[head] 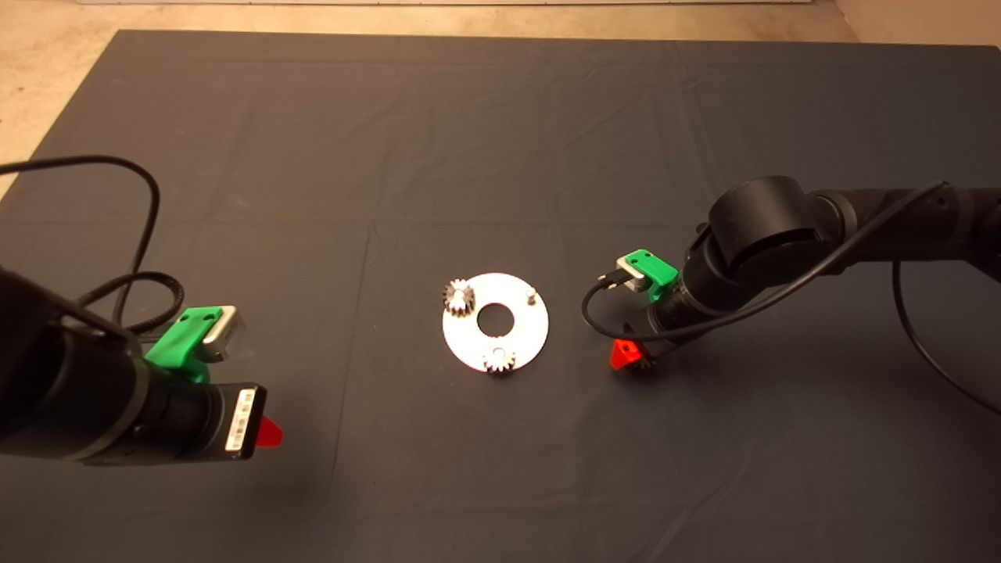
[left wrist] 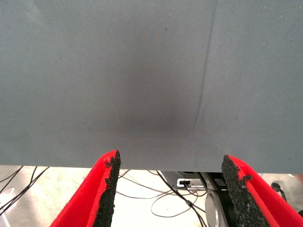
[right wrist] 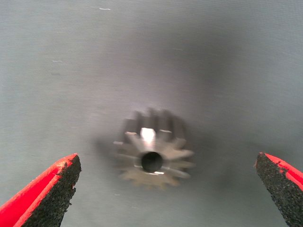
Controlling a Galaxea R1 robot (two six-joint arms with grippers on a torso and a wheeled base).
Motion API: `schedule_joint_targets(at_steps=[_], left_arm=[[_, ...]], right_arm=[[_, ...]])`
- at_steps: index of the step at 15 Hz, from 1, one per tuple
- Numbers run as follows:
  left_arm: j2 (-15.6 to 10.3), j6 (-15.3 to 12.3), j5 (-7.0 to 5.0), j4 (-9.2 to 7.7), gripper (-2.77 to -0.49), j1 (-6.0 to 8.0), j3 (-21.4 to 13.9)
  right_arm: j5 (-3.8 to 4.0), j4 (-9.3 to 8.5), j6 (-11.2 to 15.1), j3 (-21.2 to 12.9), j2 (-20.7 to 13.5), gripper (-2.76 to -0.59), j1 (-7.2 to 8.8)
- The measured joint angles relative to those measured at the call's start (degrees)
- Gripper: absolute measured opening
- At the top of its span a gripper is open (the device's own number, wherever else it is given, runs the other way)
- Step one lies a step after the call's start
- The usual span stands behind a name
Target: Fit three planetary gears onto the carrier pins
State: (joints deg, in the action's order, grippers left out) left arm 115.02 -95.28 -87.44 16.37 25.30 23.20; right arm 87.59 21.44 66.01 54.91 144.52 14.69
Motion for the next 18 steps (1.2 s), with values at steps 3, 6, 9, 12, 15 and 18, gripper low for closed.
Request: schedule_joint_targets(at_steps=[3, 6, 9, 12, 15, 18], left_arm=[[-0.4, 0.0, 0.09, -0.04, -1.79, 0.0, -0.7], [-1.2, 0.0, 0.04, -0.06, -1.79, 0.0, -1.0], [-1.4, 0.0, 0.07, -0.06, -1.79, 0.0, -1.3], [-1.9, 0.0, 0.03, -0.09, -1.79, 0.0, -1.6], [-1.9, 0.0, 0.04, -0.09, -1.79, 0.0, -1.8], [-1.9, 0.0, 0.03, -0.09, -1.79, 0.0, -1.9]], right_arm=[[0.11, 0.16, 0.0, 0.1, 0.0, -0.6, -0.85], [0.09, 0.19, -0.1, 0.2, 0.0, -0.61, -0.91], [0.12, 0.22, -0.1, 0.2, 0.0, -0.69, -1.52], [0.09, 0.22, -0.1, 0.2, 0.1, -0.83, -1.66], [0.11, 0.24, -0.1, 0.2, 0.1, -0.97, -1.68], [0.11, 0.68, -0.1, 0.2, 0.1, -0.99, -1.68]])
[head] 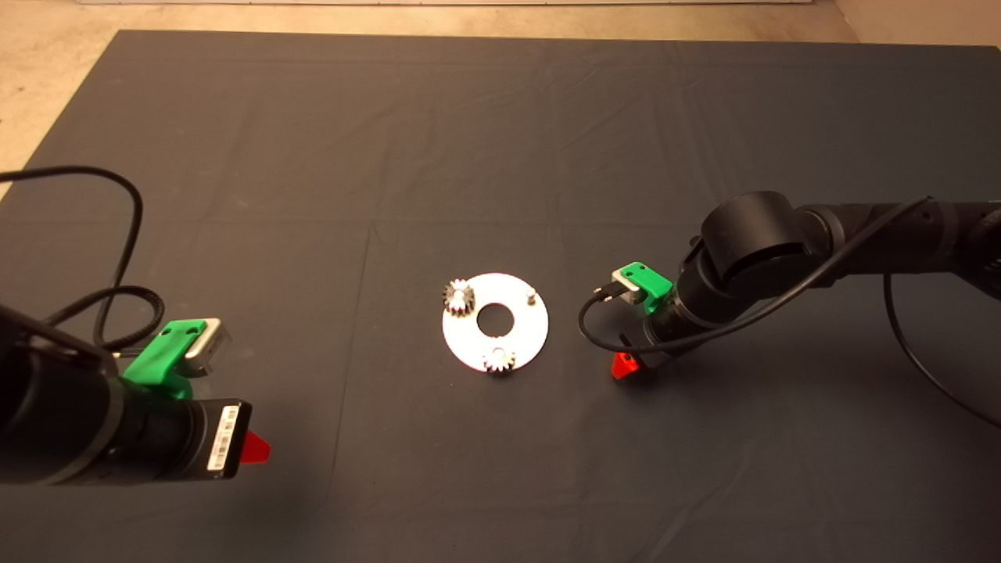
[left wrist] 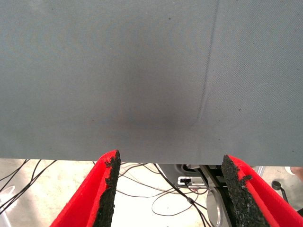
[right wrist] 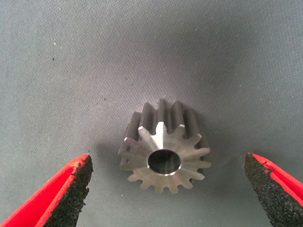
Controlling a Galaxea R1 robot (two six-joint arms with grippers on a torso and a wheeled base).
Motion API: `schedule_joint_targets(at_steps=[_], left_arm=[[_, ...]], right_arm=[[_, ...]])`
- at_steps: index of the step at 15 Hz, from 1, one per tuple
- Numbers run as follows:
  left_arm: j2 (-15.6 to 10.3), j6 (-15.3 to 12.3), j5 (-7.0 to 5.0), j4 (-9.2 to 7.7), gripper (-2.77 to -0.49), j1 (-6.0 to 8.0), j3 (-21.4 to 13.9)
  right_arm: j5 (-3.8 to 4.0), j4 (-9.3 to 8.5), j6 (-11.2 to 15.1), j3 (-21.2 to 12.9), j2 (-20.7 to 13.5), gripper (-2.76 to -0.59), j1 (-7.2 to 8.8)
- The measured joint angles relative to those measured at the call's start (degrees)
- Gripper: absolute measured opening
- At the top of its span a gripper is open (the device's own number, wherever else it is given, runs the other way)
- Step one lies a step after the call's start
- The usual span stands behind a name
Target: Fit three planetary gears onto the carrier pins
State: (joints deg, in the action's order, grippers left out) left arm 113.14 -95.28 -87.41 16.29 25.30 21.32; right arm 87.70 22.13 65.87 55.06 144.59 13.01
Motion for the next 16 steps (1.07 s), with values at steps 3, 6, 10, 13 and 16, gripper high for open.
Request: schedule_joint_targets(at_steps=[3, 6, 10, 13, 16], left_arm=[[0.0, 0.0, 0.0, -0.17, -1.79, 0.0, -0.3], [0.0, 0.0, 0.01, -0.44, -1.79, 0.0, -0.5], [0.0, 0.0, 0.0, -0.48, -1.79, 0.0, -0.5], [0.0, 0.0, 0.0, -0.55, -1.79, -0.01, -0.5], [0.0, 0.0, 0.0, -0.66, -1.79, 0.0, -0.7]], right_arm=[[-0.02, 0.72, 0.0, 0.1, 0.0, -1.13, 0.0], [0.01, 1.07, 0.0, 0.3, 0.4, -1.27, 0.0], [0.0, 1.72, -0.9, 0.3, 0.8, -1.41, -0.33], [-0.01, 2.49, -1.4, 0.5, 0.8, -1.5, -1.38], [-0.02, 2.98, -1.6, 0.5, 0.8, -1.56, -1.4]])
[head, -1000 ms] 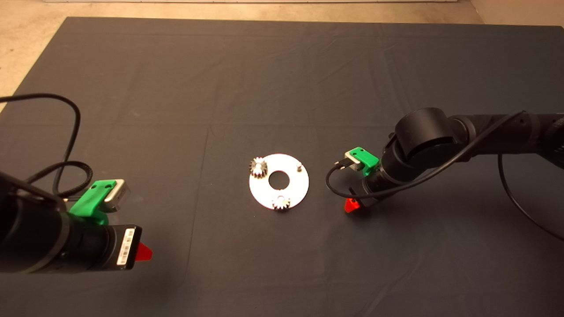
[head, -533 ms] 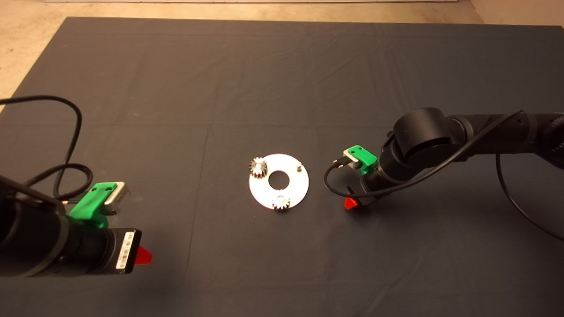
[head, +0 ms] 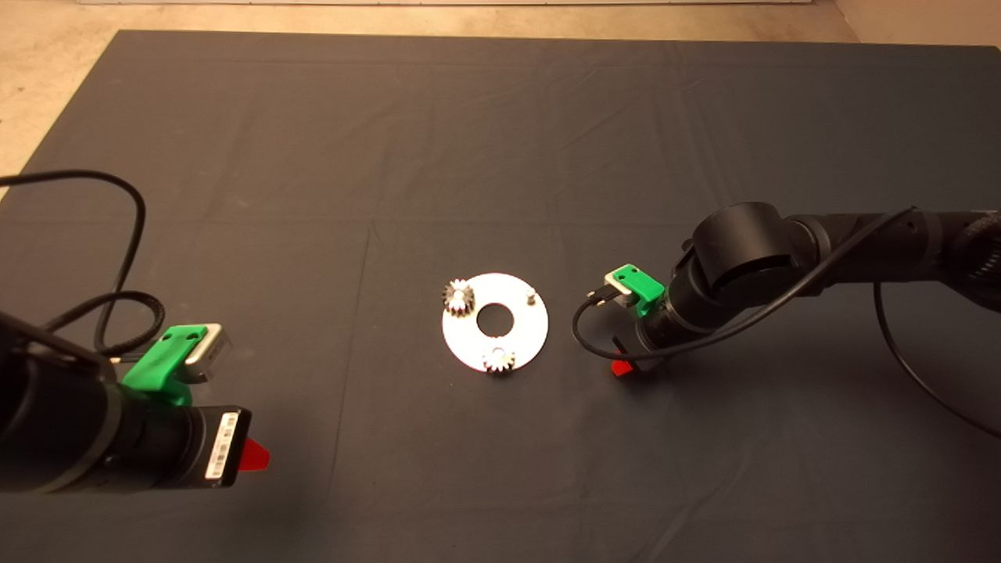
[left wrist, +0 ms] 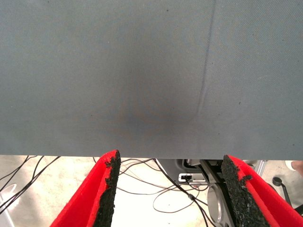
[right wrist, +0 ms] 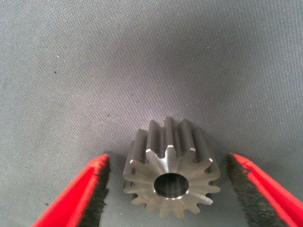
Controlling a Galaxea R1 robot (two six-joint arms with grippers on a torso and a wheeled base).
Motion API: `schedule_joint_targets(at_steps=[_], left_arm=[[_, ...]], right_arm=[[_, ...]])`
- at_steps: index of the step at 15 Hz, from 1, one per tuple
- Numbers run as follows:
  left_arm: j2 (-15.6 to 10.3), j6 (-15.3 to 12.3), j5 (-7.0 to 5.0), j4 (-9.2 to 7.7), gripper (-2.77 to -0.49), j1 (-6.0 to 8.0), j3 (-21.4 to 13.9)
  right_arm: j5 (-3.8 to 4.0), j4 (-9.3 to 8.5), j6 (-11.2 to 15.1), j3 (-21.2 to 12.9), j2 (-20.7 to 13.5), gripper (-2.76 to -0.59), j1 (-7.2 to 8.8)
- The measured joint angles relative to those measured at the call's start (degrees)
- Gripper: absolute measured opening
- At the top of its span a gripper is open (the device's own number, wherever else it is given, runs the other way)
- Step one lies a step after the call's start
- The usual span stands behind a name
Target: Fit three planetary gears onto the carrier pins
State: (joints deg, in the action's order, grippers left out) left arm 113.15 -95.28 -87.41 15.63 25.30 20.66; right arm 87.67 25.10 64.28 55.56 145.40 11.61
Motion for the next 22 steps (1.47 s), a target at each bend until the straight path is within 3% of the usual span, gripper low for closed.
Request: schedule_joint_targets(at_steps=[1, 11, 12, 22], left_arm=[[0.0, 0.0, 0.01, -0.04, -1.79, 0.0, -0.1], [0.0, 0.0, 0.01, -0.28, -1.79, -0.02, -0.2], [0.0, 0.0, 0.01, -0.28, -1.79, -0.02, -0.2], [0.0, 0.0, 0.0, -0.59, -1.79, -0.61, -0.2]], right_arm=[[0.0, 0.03, 0.0, 0.0, 0.0, -1.67, 0.0], [0.0, 0.76, -0.4, 0.0, 0.0, -1.99, 0.0], [-0.02, 0.78, -0.4, 0.0, 0.0, -2.1, 0.0], [-0.09, 0.78, -0.4, 0.0, 0.0, -2.23, 0.0]])
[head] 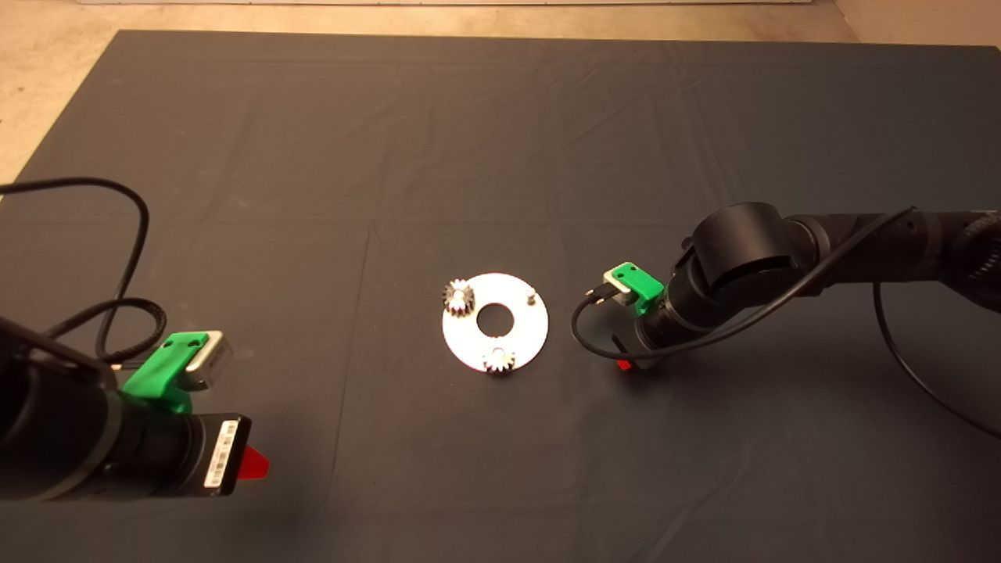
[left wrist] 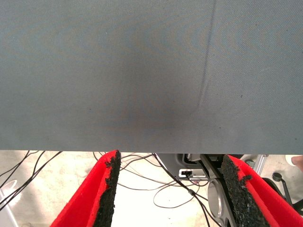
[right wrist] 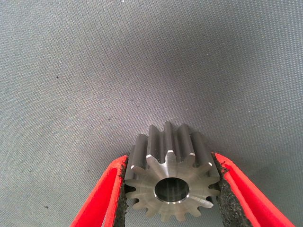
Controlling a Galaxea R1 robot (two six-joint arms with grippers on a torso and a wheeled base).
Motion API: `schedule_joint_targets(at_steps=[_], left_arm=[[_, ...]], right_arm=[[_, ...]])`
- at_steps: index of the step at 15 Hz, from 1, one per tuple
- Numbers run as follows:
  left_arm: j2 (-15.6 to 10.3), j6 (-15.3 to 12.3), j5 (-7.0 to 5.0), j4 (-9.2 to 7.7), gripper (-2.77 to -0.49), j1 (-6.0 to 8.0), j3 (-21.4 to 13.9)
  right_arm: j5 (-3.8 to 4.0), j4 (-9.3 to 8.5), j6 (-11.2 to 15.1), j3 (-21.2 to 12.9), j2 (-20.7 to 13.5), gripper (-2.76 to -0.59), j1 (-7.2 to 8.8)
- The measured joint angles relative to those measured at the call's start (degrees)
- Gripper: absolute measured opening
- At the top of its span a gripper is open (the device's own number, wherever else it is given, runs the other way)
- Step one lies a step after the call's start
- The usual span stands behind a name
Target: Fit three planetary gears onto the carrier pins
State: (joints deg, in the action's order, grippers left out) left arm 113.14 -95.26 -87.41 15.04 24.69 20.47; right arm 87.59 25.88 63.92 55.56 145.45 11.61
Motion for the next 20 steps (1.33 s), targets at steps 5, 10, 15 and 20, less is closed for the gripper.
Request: schedule_joint_targets(at_steps=[5, 10, 15, 20], left_arm=[[0.0, 0.0, 0.01, -0.06, -1.79, -0.24, 0.0], [0.0, 0.0, 0.01, -0.24, -1.79, -0.24, 0.0], [0.0, 0.0, 0.0, -0.74, -1.79, -0.24, 0.0], [0.0, 0.0, 0.0, -0.94, -1.79, -0.24, 0.0]], right_arm=[[0.12, 0.02, 0.0, 0.0, 0.1, -2.26, 0.0], [0.39, -0.03, 0.5, 0.0, 3.1, -2.26, 4.27], [-0.05, -0.39, 1.9, 0.9, 9.6, -2.26, 8.98], [0.34, -0.91, 2.2, 5.9, 13.4, -2.26, 9.69]])
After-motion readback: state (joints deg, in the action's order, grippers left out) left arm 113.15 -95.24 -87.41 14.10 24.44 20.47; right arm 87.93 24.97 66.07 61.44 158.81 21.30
